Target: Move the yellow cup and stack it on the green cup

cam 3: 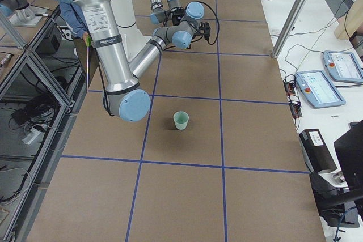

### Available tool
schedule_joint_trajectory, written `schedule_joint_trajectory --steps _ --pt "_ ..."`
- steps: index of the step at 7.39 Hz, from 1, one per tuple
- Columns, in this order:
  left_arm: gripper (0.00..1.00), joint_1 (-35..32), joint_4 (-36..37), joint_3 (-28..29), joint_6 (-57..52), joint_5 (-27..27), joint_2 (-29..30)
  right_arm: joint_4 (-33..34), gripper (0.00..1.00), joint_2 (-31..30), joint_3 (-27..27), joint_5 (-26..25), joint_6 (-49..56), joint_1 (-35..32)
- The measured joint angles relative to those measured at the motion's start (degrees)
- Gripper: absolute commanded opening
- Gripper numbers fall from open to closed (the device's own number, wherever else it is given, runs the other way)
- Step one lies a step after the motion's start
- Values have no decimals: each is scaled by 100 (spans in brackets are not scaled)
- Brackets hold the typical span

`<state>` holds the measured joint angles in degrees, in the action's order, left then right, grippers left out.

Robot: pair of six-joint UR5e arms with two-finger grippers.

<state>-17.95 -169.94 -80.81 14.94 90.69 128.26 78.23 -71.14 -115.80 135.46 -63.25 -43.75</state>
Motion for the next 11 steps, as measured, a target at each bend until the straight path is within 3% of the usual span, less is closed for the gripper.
schedule_joint_trajectory --steps 3,4,5,6,8,11 --pt "33 -57 21 -62 0 -5 -25 33 0 -282 -85 160 -208 -864" --pt "49 -130 29 -64 0 -11 -35 32 0 -555 -101 150 -257 -1296" --pt "94 -229 40 -72 2 -92 -75 27 0 -912 -107 122 -244 -1687" --pt "100 -296 52 -132 6 -299 -171 21 0 -1240 -105 99 -176 -2001" --pt "100 -426 72 -320 14 -611 -385 6 0 -1848 -100 12 194 -2387" --pt "100 -1111 335 -287 31 -663 -759 -10 0 -2767 -89 -507 1424 -2508"
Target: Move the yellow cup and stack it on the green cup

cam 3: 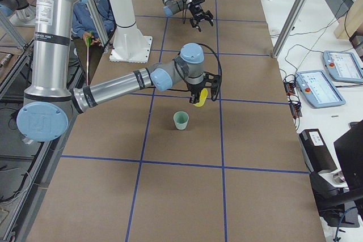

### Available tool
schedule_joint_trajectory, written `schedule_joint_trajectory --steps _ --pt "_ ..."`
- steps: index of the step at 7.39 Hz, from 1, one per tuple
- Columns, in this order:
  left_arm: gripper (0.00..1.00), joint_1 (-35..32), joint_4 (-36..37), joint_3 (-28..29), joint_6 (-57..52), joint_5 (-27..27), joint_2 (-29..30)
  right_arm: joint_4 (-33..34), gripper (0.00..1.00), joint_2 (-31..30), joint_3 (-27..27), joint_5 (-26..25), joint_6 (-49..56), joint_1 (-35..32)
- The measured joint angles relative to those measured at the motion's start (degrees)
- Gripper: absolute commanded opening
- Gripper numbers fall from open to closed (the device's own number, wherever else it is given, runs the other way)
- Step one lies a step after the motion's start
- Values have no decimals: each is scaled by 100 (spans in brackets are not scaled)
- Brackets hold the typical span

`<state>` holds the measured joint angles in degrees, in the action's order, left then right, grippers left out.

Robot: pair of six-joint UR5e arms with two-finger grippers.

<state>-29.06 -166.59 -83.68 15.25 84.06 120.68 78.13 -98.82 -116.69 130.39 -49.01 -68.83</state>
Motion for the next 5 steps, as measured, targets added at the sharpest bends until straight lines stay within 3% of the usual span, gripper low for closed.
schedule_joint_trajectory --steps 2,5 --pt "100 -279 469 7 92 13 -61 -5 0 -278 5 37 363 0" --pt "100 -349 588 12 246 14 -95 2 0 -586 27 236 738 19"
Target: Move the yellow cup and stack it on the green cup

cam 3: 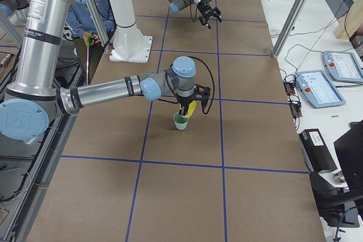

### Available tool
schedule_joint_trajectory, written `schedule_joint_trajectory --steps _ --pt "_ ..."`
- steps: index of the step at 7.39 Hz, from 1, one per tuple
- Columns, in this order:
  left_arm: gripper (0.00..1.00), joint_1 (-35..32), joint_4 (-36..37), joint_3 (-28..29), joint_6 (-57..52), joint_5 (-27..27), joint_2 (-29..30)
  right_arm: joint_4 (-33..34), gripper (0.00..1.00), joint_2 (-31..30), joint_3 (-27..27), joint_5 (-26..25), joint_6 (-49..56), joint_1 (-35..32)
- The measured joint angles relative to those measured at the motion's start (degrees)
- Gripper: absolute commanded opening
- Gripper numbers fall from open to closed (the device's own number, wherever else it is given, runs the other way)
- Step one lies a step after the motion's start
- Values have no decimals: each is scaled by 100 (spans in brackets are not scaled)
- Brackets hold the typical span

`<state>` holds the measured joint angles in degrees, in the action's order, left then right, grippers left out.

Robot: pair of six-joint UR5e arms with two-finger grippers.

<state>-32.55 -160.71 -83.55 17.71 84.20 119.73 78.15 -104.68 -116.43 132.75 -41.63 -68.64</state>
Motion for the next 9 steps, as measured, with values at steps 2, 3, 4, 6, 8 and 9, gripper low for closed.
schedule_joint_trajectory --steps 2,3,4,6,8,9 --pt "100 2 4 -1 19 0 -15 4 0 -90 24 101 159 88" --pt "100 2 5 -2 21 -2 -21 1 0 -93 49 114 178 151" --pt "100 3 5 -8 21 -6 -51 -1 0 -86 95 114 202 188" --pt "100 6 3 -32 22 -8 -164 -2 0 -33 181 100 244 222" --pt "100 5 -3 -55 26 -9 -220 -4 0 43 264 96 253 237" --pt "100 4 -4 -66 24 -9 -231 -9 6 57 300 101 257 241"
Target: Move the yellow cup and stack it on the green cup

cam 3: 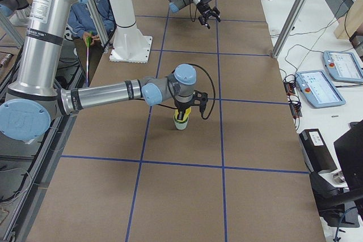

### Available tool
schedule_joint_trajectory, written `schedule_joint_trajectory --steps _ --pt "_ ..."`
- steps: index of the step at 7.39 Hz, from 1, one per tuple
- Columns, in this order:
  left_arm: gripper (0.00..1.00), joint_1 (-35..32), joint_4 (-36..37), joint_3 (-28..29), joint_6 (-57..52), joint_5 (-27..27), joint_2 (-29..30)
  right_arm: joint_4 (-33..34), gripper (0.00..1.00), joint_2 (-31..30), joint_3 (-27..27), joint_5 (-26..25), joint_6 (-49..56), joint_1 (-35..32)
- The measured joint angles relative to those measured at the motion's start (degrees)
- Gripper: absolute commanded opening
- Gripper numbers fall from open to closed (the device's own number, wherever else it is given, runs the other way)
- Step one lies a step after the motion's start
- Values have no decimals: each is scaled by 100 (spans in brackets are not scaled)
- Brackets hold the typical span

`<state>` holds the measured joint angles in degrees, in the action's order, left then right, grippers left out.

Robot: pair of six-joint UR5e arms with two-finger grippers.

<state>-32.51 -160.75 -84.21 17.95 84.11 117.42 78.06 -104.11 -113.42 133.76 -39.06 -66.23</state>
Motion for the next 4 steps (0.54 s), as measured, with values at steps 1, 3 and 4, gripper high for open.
schedule_joint_trajectory --steps 1,3,4 --pt "100 0 0 -11 0 0 -10 -6 99 10 23 4 2 6" --pt "100 -1 2 -22 1 4 -42 -12 100 19 48 10 6 18" --pt "100 -1 5 -15 -5 18 -105 -17 100 21 39 14 9 18"
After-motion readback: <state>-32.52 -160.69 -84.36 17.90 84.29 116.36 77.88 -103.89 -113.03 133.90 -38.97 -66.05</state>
